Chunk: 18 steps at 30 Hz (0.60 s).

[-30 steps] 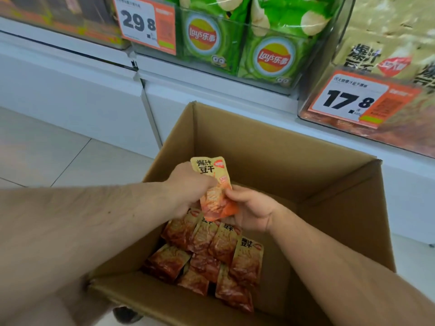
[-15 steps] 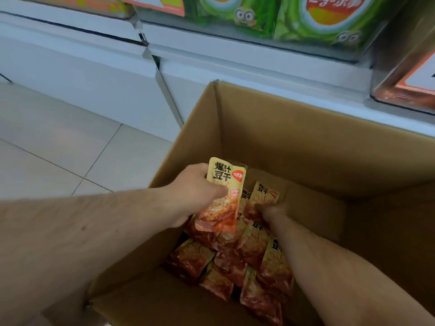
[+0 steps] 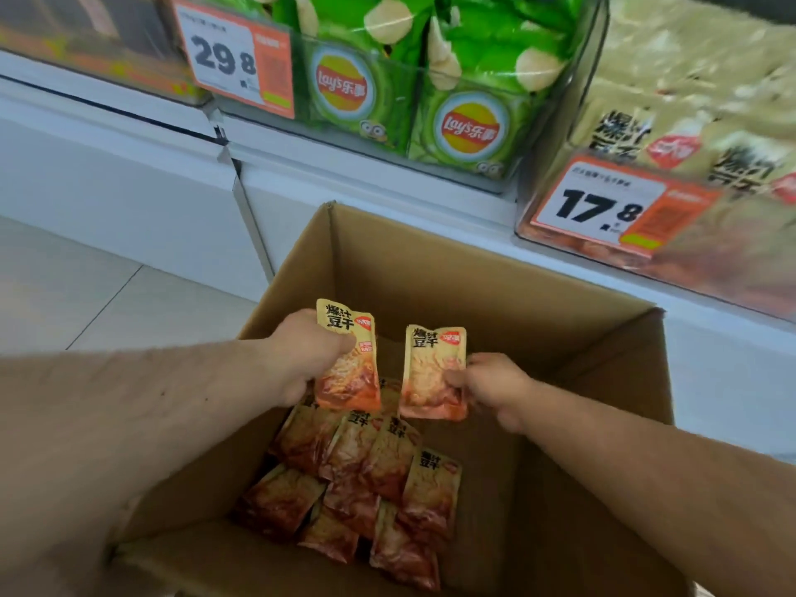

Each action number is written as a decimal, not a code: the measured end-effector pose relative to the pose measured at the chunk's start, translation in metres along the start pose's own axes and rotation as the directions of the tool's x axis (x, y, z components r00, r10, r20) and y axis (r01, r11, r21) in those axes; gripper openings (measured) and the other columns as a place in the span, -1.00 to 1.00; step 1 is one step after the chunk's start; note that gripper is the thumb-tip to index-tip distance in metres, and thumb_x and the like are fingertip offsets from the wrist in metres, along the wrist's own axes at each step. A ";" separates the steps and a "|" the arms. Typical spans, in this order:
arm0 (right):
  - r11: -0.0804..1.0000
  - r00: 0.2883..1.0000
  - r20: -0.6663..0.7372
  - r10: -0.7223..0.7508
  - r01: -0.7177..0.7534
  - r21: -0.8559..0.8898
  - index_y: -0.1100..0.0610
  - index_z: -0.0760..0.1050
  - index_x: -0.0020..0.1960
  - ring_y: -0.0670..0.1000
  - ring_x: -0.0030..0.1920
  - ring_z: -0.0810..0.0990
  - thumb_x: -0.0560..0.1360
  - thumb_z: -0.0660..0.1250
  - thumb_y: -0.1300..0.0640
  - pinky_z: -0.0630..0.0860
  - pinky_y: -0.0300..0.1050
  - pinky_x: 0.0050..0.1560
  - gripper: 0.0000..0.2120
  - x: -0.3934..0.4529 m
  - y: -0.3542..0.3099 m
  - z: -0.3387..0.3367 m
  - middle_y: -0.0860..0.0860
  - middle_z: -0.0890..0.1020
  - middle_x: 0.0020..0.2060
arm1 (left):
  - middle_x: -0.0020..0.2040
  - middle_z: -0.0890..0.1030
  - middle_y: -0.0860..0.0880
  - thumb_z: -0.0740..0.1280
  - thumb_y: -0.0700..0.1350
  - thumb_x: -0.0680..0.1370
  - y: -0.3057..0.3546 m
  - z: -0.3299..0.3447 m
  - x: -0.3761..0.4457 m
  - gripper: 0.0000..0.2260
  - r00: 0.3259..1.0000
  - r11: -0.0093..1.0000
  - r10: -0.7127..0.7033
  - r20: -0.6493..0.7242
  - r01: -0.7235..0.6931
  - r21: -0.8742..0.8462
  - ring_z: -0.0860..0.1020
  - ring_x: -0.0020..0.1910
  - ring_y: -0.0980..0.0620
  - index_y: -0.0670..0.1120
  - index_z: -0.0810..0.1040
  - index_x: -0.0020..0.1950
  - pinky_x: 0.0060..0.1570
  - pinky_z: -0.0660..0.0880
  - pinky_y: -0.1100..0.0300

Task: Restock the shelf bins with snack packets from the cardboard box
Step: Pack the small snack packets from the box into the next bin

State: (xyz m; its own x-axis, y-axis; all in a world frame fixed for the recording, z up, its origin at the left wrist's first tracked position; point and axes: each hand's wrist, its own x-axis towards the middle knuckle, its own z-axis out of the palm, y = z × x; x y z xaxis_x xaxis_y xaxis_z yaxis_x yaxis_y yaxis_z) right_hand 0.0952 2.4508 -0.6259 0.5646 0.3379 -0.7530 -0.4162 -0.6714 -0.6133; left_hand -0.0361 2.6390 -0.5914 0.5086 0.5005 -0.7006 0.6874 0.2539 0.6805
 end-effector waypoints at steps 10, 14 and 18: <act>0.976 0.978 0.068 -0.198 0.190 0.110 0.17 0.59 0.02 -0.12 -0.51 0.35 0.60 0.29 0.21 0.17 -0.18 -0.40 -0.90 -0.110 -0.027 -0.028 0.02 0.65 -0.34 | -0.03 0.71 -0.19 0.17 -0.12 0.67 0.027 0.047 -0.063 -0.76 0.944 0.971 0.177 0.278 -0.121 -0.208 0.67 0.02 -0.23 -0.12 0.63 0.02 0.21 0.50 -0.25; 0.964 0.966 0.023 -0.256 0.253 0.082 0.20 0.54 -0.03 -0.17 -0.56 0.43 0.58 0.32 0.24 0.31 -0.31 -0.49 -0.96 -0.132 -0.032 -0.030 -0.06 0.59 -0.48 | 0.07 0.70 -0.11 0.16 0.20 0.64 0.031 0.058 -0.080 -0.60 0.885 0.953 0.224 0.407 -0.112 -0.282 0.67 0.07 -0.16 -0.05 0.57 0.24 0.25 0.49 -0.16; 0.949 0.947 -0.079 -0.312 0.314 0.007 0.21 0.59 -0.10 -0.06 -0.46 0.48 0.50 0.44 0.21 0.44 -0.23 -0.37 -0.93 -0.144 -0.032 -0.034 0.07 0.63 -0.36 | 0.06 0.70 -0.11 0.36 -0.05 0.59 0.031 0.061 -0.088 -0.75 0.805 0.905 0.424 0.414 -0.376 -0.198 0.68 0.05 -0.14 -0.08 0.55 0.24 0.17 0.54 -0.20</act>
State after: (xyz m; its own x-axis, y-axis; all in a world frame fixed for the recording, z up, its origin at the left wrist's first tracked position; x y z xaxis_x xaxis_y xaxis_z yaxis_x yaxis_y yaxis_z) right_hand 0.0514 2.4006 -0.4896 0.7211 0.4771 -0.5024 -0.2227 -0.5270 -0.8202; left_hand -0.0277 2.5525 -0.5216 0.9159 0.1682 -0.3644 0.3290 0.2055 0.9217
